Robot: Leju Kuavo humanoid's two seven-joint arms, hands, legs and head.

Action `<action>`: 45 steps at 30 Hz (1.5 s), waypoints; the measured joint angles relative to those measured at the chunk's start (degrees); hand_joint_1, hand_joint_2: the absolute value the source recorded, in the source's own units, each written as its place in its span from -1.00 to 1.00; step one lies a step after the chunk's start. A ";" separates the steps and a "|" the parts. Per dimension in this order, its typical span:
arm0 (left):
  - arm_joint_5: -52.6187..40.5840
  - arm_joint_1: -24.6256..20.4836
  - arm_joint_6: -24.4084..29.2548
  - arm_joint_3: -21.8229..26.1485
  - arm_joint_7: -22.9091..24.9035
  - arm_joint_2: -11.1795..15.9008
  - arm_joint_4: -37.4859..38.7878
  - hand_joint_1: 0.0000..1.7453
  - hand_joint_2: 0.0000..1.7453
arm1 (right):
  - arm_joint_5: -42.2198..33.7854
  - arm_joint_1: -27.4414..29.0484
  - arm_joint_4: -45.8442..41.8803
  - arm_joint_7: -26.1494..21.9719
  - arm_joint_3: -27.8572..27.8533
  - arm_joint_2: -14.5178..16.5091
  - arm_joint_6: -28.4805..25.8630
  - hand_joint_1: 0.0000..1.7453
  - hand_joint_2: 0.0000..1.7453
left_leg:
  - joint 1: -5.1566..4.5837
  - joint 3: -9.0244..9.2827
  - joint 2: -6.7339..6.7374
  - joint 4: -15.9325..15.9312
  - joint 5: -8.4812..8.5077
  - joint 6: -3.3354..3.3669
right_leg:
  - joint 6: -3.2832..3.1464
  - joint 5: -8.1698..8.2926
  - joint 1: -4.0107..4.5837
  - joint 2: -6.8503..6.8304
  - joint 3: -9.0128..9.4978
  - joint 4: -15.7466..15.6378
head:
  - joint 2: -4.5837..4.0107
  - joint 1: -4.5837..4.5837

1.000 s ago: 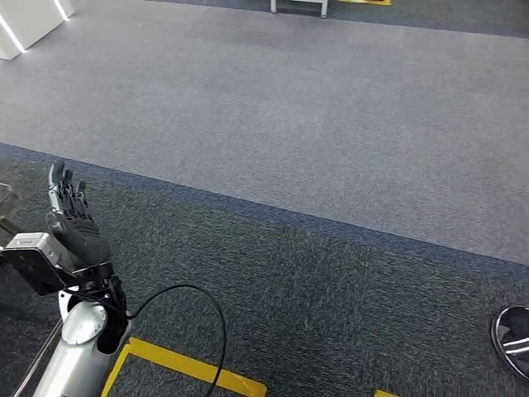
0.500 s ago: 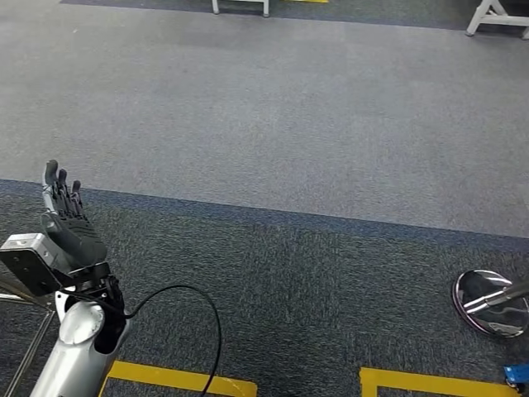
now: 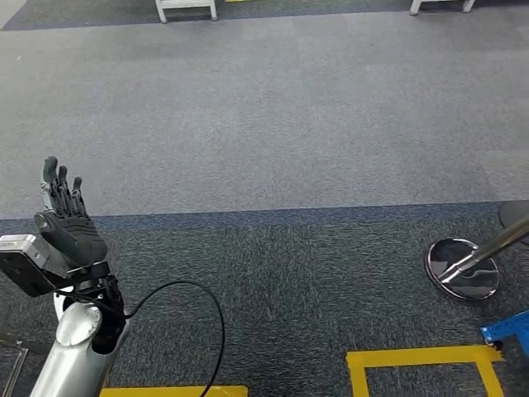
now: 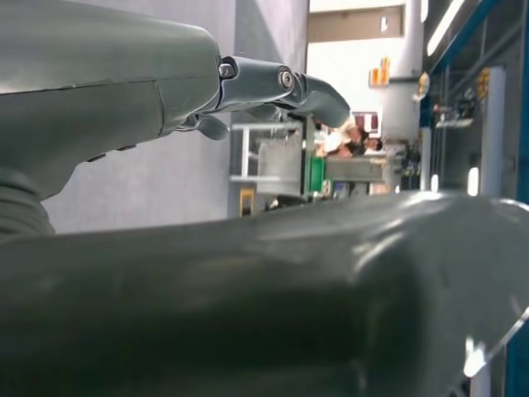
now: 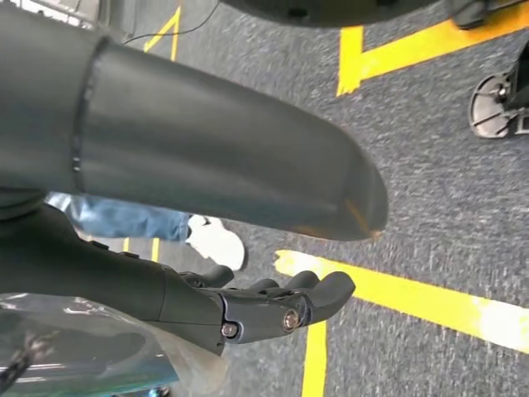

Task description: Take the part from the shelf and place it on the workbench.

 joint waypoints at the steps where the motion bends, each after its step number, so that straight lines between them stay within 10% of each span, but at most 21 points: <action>1: 0.03 0.03 -0.02 -0.01 0.01 0.01 0.00 -1.00 -1.00 | -0.01 0.01 0.00 -0.26 0.00 0.00 -0.06 -1.00 -1.00 | -0.01 -1.08 -0.14 2.26 -0.46 0.04 | -0.05 0.02 0.06 0.67 0.00 0.02 | 0.00 0.00; 3: 0.07 0.05 -0.08 -0.01 0.02 0.03 0.00 -1.00 -1.00 | -0.04 0.04 0.00 -0.77 -0.01 0.00 -0.24 -1.00 -1.00 | -0.02 -0.75 -0.46 1.09 1.77 0.35 | -0.06 0.06 0.15 2.16 0.04 0.14 | 0.01 0.00; 7: 0.55 0.11 -0.70 -0.02 0.01 0.04 -0.09 -1.00 -1.00 | -0.06 -0.05 0.02 -1.44 -0.01 -0.01 -0.50 -1.00 -1.00 | 0.02 4.31 -4.60 -11.51 7.85 1.37 | 0.60 0.23 0.08 4.64 -0.50 0.64 | 0.00 0.06; 10: 0.84 0.20 -0.98 -0.04 -0.01 -0.02 -0.18 -1.00 -1.00 | -0.04 0.06 0.02 -1.21 -0.03 -0.06 -0.52 -1.00 -1.00 | -0.11 4.56 -4.22 -12.86 7.99 1.66 | 1.85 0.64 -0.30 5.92 -1.39 0.59 | 0.01 0.01; 14: 1.07 0.20 -1.01 -0.01 -0.01 -0.18 -0.30 -1.00 -1.00 | -0.06 0.10 0.00 -0.80 -0.08 -0.21 -0.52 -1.00 -1.00 | 0.18 4.89 -1.51 -13.71 8.54 2.58 | 2.81 -3.81 -0.06 1.10 -5.53 8.47 | 0.00 0.59; 17: 1.14 0.42 -1.01 -0.03 -0.01 -0.16 -0.33 -1.00 -1.00 | -0.06 0.03 0.00 -0.52 -0.09 -0.26 -0.48 -1.00 -1.00 | 0.08 4.83 0.68 -13.67 8.43 2.65 | 3.37 -6.30 -0.28 -0.05 -9.22 16.27 | 0.01 0.72; 22: 1.42 0.47 -1.05 -0.03 0.04 -0.17 -0.33 -1.00 -1.00 | -0.19 0.02 0.00 0.28 -0.17 -0.37 -0.42 -1.00 -1.00 | -0.27 5.27 3.30 -13.46 7.82 1.75 | 2.67 -0.31 0.04 -3.19 -0.63 1.25 | 0.01 0.68; 25: 1.74 0.50 -1.40 -0.07 0.15 -0.26 -0.33 -1.00 -1.00 | -0.34 0.03 0.00 0.44 -0.17 -0.39 -0.46 -1.00 -1.00 | -0.47 5.45 4.47 -13.39 7.56 1.00 | 1.55 -0.23 0.34 -2.44 -0.05 0.23 | 0.01 0.59; 28: 2.23 0.44 -1.87 -0.08 0.37 -0.31 -0.34 -1.00 -1.00 | -0.62 0.04 -0.02 0.42 -0.20 -0.39 -0.71 -1.00 -1.00 | -0.12 4.24 2.14 -9.72 4.75 0.21 | 0.56 0.07 0.05 -1.01 0.11 -0.12 | 0.01 0.27; 32: 3.38 0.87 -2.25 -0.08 1.04 -0.29 -0.27 -1.00 -1.00 | -0.71 -0.05 -0.01 0.22 -0.21 -0.39 -0.94 -1.00 -1.00 | -0.05 -1.49 -0.24 2.70 -0.14 0.05 | 0.11 0.10 0.18 1.36 0.09 -0.10 | 0.01 0.02; 36: 3.68 0.93 -2.79 -0.08 1.25 -0.28 -0.26 -1.00 -1.00 | -0.74 -0.04 -0.01 0.02 -0.21 -0.39 -1.35 -1.00 -1.00 | 0.02 2.76 -2.69 -7.72 6.76 0.89 | 0.32 0.17 0.29 4.02 0.06 0.26 | 0.01 0.04; 40: 4.15 0.84 -3.03 -0.07 1.49 -0.38 -0.26 -1.00 -1.00 | -0.69 -0.02 0.00 -0.28 -0.21 -0.37 -1.57 -1.00 -1.00 | -0.11 4.61 -4.09 -12.79 7.89 1.34 | 1.74 0.72 -0.05 6.12 -1.02 0.40 | 0.00 -0.04; 45: 4.30 0.77 -3.15 0.00 1.69 -0.64 -0.26 -1.00 -1.00 | -0.51 0.01 0.00 -0.27 -0.21 -0.39 -1.69 -1.00 -1.00 | 0.10 4.91 -0.78 -13.65 8.44 2.43 | 3.00 -4.57 0.06 1.15 -6.28 10.15 | 0.00 0.65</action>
